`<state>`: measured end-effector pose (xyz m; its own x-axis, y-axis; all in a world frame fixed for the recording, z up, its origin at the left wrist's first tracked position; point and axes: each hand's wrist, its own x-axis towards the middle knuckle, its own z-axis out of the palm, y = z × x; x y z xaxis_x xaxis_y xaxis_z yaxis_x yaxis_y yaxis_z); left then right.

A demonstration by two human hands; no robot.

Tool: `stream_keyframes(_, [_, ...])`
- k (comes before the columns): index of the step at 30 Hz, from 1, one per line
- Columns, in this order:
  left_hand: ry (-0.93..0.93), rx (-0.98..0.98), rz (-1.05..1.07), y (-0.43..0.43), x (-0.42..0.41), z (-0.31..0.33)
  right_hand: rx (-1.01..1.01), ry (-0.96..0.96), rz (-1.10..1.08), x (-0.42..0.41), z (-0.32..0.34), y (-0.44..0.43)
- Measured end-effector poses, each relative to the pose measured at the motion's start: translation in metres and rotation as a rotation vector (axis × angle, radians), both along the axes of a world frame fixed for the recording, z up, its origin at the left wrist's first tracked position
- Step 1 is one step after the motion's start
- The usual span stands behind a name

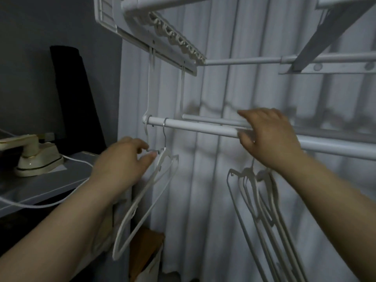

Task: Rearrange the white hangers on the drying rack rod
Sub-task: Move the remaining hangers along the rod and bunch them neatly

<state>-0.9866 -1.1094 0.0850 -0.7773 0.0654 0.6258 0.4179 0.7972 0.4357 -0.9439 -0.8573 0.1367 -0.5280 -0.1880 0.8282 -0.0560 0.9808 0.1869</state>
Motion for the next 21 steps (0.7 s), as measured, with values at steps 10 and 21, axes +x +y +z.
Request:
stream_keyframes(10, [-0.316,0.468,-0.609,0.137,0.065,-0.047,-0.054,-0.247,-0.152,0.028,-0.004,0.047])
stream_keyframes(21, [-0.451,0.677,-0.565,0.192,0.06,-0.069,0.007,-0.121,-0.132,0.028,-0.012,0.057])
